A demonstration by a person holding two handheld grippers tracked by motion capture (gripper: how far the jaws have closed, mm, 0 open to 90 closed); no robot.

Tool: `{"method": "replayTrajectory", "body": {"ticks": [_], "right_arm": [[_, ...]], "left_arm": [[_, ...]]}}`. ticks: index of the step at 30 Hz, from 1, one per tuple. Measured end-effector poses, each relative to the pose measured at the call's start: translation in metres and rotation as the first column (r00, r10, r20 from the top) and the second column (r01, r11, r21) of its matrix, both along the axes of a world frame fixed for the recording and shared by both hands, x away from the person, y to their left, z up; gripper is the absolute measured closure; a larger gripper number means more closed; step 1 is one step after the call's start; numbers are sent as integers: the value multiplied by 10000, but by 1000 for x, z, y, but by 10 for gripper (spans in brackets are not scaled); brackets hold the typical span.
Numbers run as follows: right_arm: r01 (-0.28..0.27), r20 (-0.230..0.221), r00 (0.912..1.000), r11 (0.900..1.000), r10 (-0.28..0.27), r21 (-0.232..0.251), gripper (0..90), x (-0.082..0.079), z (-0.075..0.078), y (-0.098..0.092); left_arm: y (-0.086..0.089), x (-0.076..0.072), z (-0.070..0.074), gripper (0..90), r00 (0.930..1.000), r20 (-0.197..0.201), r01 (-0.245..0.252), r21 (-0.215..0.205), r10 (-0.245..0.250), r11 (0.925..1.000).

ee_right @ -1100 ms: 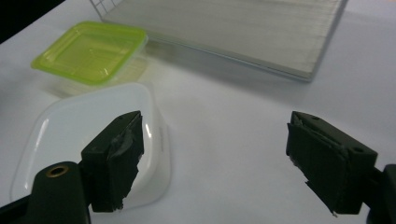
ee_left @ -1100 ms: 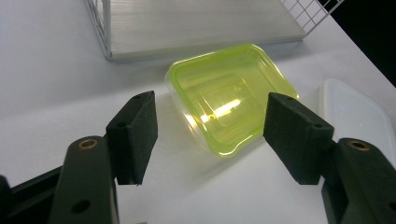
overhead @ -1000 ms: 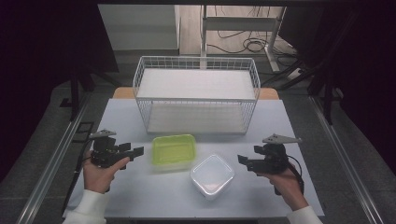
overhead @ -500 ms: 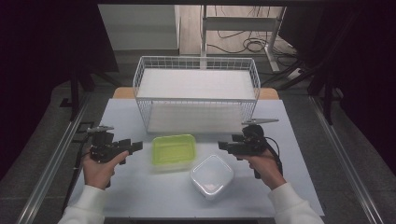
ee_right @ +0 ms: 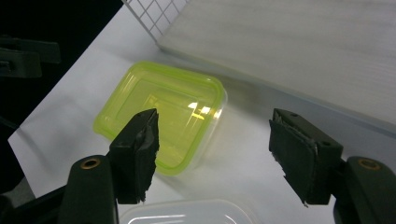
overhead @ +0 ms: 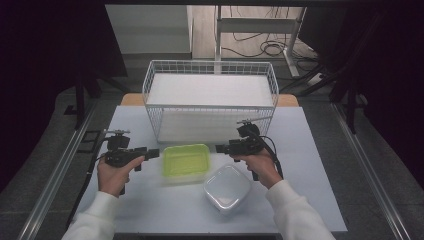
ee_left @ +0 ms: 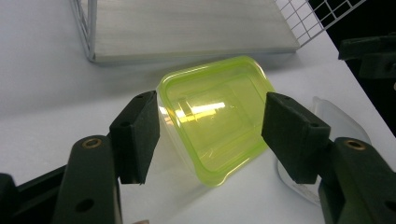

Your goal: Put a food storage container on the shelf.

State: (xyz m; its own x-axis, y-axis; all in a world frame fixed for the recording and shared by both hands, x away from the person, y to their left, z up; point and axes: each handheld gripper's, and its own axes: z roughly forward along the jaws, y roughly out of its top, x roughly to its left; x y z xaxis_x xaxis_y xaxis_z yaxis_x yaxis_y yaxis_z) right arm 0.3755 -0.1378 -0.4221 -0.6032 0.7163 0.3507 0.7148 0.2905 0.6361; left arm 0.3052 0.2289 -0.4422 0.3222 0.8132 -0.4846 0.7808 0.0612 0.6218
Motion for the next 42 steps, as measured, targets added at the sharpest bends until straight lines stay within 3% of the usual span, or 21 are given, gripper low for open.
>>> {"method": "replayTrajectory", "body": {"ticks": [8,25,32,36,40,42], "right_arm": [[-186,-377,9991,9992,173,-353,356,10,-14,17],[-72,-1595,9872,9993,14,-358,436,29,-43,36],[-83,-1906,9817,9992,10,-379,457,32,-51,41],[-22,-2023,9793,9991,-66,-430,466,34,-54,40],[54,-2166,9762,9995,-121,-314,471,36,-55,40],[169,-2405,9705,9998,-180,-65,485,37,-56,40]], "left_arm": [[-4,8,-7,368,9997,-181,-138,21,138,9999],[-4,25,-28,376,9939,-1052,-328,-23,324,9995],[-4,32,-37,390,9885,-1482,-337,-300,289,9990],[-2,34,-49,399,9825,-1829,-456,-474,362,9978],[-4,34,-53,412,9814,-1895,-419,-530,312,9977],[-7,35,-55,427,9796,-1987,-449,-755,291,9961]]}}
